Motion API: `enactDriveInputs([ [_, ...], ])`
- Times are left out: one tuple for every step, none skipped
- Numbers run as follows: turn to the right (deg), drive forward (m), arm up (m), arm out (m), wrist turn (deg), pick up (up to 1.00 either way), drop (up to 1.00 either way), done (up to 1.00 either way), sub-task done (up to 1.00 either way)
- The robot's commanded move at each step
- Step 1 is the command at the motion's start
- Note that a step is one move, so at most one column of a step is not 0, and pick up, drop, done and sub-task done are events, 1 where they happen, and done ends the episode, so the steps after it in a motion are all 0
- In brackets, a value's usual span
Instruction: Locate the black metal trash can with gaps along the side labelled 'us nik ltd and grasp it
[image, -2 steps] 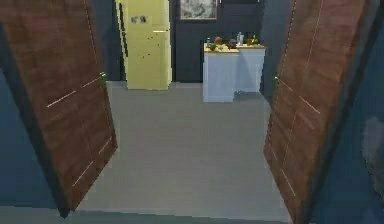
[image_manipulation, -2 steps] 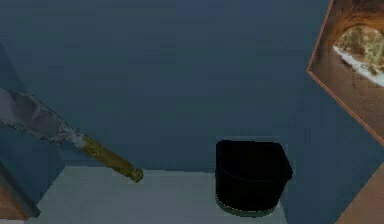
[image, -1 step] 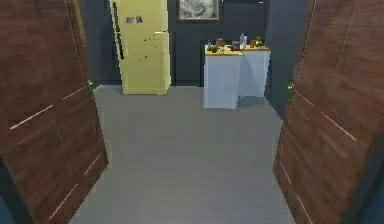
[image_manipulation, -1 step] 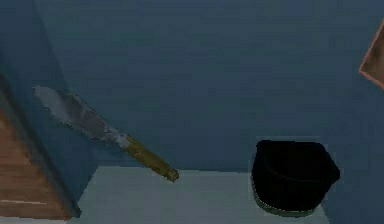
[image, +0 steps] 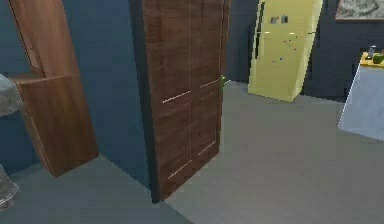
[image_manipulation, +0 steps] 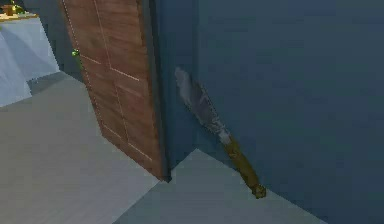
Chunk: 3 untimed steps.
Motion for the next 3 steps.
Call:
enactDriveInputs([
  [0.0,0.30,0.00,0.00,0.0,0.00,0.00,0.00,0.00],
  [33.0,0.00,0.00,0.00,0.0,0.00,0.00,0.00,0.00],
  [0.0,0.10,0.00,0.00,0.0,0.00,0.00,0.00,0.00],
])
